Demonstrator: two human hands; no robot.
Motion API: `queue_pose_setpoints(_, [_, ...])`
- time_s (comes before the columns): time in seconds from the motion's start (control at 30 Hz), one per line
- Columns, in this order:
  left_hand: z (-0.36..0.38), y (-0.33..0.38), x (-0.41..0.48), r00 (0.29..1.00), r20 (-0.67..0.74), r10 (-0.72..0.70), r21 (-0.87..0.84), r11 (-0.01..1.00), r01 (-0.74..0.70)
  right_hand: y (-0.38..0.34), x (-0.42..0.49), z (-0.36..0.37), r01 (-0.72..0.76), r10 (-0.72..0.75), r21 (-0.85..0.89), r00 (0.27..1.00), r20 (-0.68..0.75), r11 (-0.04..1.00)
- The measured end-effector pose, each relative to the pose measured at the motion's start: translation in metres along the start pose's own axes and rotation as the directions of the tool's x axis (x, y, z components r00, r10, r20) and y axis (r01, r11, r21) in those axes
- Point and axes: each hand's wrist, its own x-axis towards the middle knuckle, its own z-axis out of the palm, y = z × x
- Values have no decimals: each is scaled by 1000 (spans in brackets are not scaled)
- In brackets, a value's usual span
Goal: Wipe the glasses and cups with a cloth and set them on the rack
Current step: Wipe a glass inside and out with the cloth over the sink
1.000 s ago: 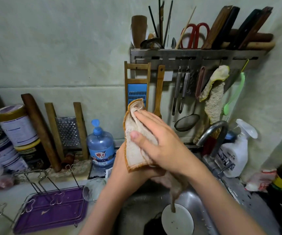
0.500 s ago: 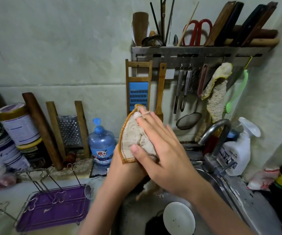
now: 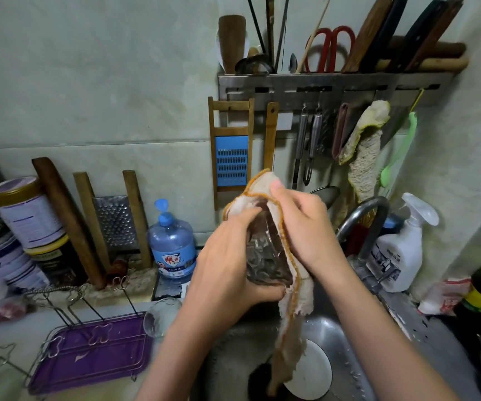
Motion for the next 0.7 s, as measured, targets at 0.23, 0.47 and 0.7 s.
queue_pose_setpoints(0.23, [4,10,9,927,-227,-300,-424,887,183,13,-21,16,-452,314,758,888,335,470])
queue_pose_setpoints(0.47, [23,20,18,789,-214,-576,-725,635,267,17,-50,57,-165,394,932,919,27,322])
queue_pose_setpoints(0.7, [22,6,10,862,-97,-498,-591,726,352,19,-22,33,-495,577,860,741,345,121])
